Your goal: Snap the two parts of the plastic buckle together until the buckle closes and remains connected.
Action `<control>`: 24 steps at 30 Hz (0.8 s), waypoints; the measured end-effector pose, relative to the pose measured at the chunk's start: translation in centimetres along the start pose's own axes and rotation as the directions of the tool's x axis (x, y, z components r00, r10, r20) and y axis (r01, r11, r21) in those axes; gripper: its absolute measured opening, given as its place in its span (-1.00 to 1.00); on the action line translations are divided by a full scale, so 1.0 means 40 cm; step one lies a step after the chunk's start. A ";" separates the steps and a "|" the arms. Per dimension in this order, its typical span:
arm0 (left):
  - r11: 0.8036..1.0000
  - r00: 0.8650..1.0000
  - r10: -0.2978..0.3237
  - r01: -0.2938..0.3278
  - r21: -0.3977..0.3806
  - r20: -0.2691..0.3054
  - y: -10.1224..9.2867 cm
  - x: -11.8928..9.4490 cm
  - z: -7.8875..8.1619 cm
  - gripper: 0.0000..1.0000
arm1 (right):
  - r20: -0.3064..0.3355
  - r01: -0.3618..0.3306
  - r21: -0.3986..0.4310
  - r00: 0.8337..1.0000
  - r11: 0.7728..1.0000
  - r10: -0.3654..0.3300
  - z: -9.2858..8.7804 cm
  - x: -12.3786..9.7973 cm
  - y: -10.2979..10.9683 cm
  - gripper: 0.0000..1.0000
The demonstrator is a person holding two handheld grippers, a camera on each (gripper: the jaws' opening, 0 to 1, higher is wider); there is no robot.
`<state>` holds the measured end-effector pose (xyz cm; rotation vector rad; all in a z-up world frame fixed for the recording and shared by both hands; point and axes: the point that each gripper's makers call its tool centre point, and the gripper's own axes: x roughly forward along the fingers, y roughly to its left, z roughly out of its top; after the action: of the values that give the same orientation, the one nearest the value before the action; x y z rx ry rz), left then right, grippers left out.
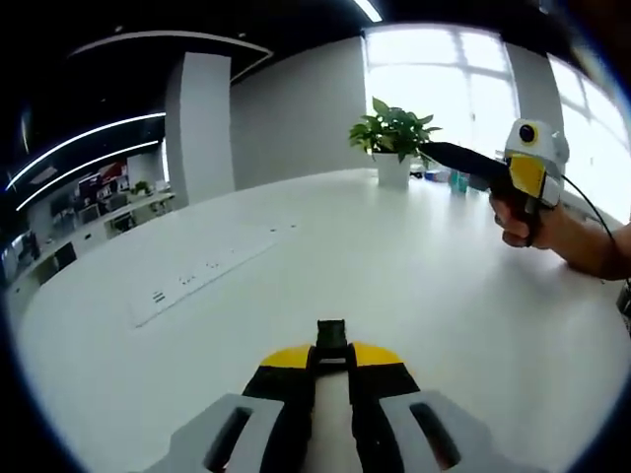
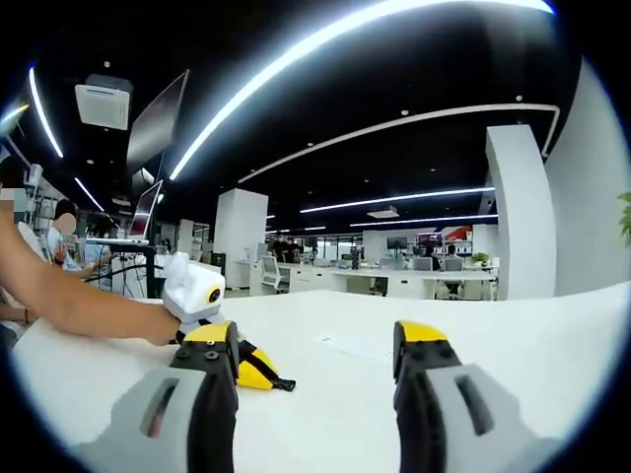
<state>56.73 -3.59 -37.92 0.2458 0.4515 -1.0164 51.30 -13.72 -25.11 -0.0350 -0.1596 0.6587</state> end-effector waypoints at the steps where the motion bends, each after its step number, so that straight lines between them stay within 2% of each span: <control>1: 1.000 1.000 -0.006 0.006 0.004 -0.003 0.000 0.002 0.002 -0.80 | 0.000 0.000 -0.001 1.000 1.000 0.000 0.000 0.000 0.000 0.26; 11: 1.000 1.000 0.005 -0.005 0.001 0.002 0.026 0.017 0.025 -0.80 | -0.009 -0.004 0.001 1.000 1.000 0.004 -0.007 0.001 0.004 0.25; 24: 1.000 1.000 0.013 -0.013 -0.005 0.001 0.036 0.076 0.047 -0.80 | -0.005 0.002 0.002 1.000 1.000 -0.002 -0.001 0.000 0.000 0.25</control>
<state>59.78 -5.93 -37.72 0.2435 0.4513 -1.0025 51.30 -13.74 -25.16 -0.0341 -0.1542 0.6569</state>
